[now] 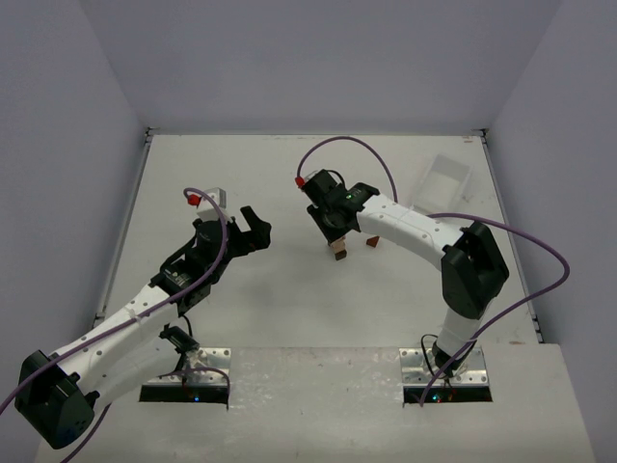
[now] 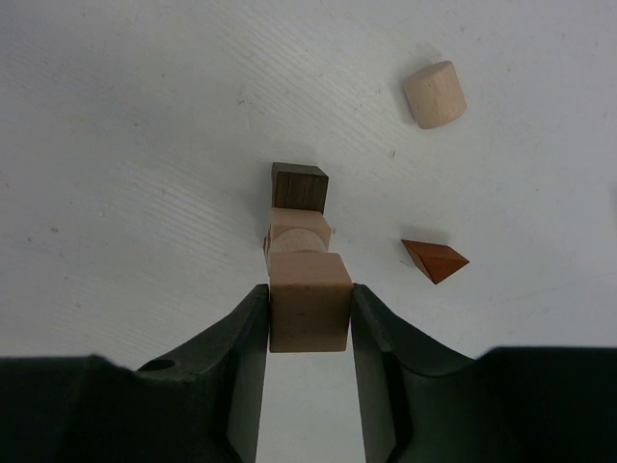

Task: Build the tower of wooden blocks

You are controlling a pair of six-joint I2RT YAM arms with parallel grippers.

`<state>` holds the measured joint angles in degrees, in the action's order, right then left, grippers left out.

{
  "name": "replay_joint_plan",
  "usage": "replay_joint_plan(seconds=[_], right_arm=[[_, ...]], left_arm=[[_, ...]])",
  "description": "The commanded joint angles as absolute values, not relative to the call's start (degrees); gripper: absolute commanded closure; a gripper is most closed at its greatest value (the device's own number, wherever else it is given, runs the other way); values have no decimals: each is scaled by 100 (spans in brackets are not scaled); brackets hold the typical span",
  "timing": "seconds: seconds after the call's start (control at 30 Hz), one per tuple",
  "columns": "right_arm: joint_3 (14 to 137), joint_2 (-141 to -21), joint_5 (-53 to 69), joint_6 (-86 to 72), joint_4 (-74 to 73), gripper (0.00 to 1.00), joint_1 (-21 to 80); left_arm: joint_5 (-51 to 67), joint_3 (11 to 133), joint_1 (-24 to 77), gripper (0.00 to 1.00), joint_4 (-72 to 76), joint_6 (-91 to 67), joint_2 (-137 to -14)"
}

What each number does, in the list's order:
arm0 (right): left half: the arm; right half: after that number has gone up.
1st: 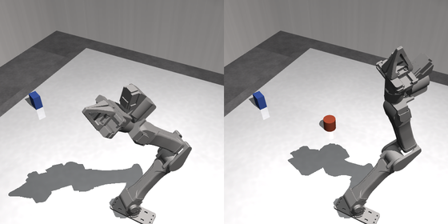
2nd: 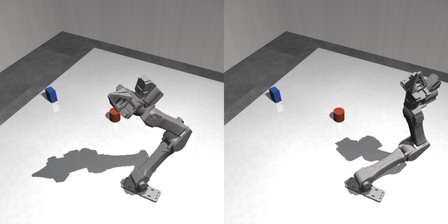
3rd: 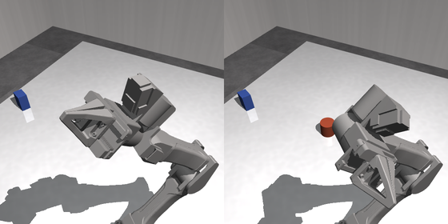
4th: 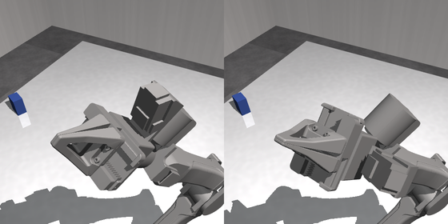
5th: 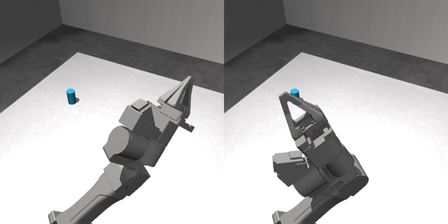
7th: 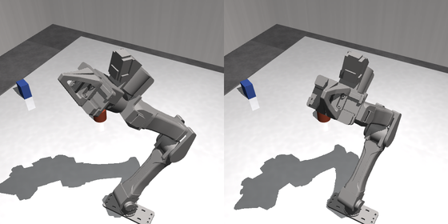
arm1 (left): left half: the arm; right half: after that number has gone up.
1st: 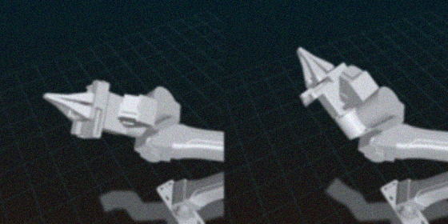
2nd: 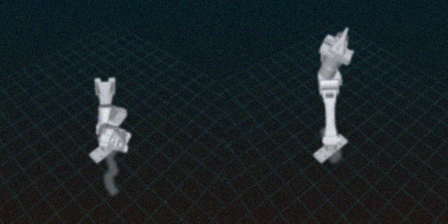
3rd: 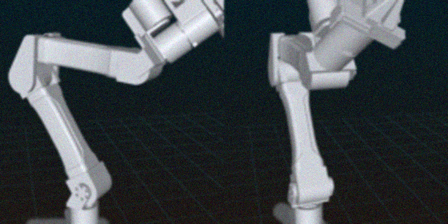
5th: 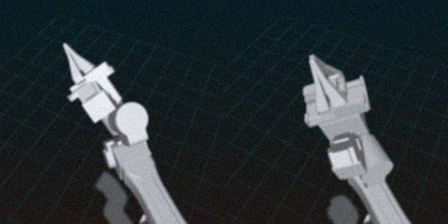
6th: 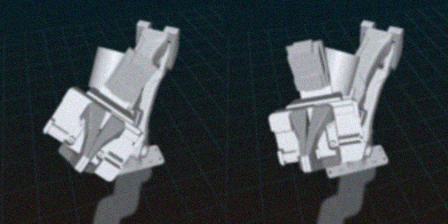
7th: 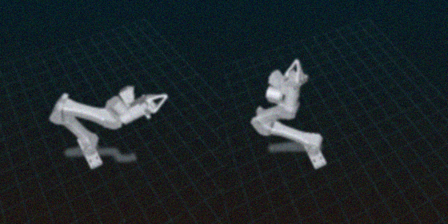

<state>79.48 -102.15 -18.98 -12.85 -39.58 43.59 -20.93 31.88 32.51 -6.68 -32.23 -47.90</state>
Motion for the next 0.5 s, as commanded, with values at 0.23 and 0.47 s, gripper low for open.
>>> replay_joint_plan(seconds=[0.23, 0.47], right_arm=[[7822, -9979, -2013, -1415, -3867, 47, 4310], [7792, -9919, -2087, -1415, -3867, 38, 4308]], left_arm=[[-2109, 3211, 3190, 0, -527, -3234, -4772], [-2099, 3208, 3190, 0, -519, -3234, -4764]])
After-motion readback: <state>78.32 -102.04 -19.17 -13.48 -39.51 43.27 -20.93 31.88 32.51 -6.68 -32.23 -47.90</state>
